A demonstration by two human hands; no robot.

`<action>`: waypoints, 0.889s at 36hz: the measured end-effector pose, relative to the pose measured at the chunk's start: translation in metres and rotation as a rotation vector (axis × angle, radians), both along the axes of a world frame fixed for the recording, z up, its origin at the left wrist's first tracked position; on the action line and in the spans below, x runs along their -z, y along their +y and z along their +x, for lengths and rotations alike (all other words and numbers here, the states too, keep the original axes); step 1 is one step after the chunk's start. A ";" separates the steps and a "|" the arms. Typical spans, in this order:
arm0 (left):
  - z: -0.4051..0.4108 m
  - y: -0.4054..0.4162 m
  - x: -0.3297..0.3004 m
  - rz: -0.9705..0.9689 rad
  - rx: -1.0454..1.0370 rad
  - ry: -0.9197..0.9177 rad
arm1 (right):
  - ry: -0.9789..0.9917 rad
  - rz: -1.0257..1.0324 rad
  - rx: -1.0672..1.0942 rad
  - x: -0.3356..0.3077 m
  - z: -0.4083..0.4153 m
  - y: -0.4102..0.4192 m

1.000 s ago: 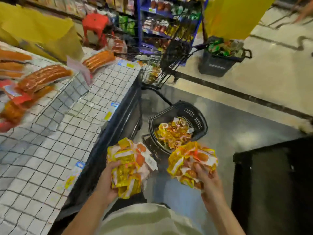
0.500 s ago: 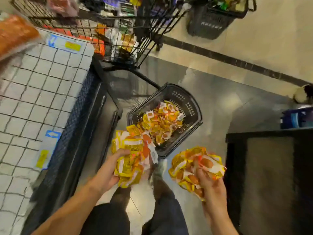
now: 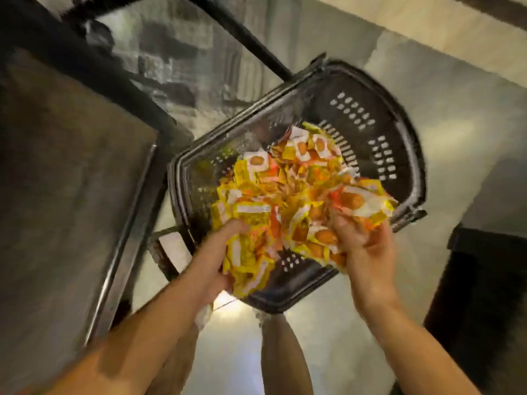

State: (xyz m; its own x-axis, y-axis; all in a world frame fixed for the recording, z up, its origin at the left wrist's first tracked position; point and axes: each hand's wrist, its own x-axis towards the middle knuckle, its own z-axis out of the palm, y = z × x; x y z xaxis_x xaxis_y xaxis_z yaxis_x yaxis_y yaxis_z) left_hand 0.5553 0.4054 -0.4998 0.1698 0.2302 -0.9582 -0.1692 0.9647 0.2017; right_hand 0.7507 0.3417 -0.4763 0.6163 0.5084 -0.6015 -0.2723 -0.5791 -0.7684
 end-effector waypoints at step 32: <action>0.037 -0.028 0.131 0.167 0.432 0.493 | -0.073 -0.484 -0.669 0.140 0.096 0.045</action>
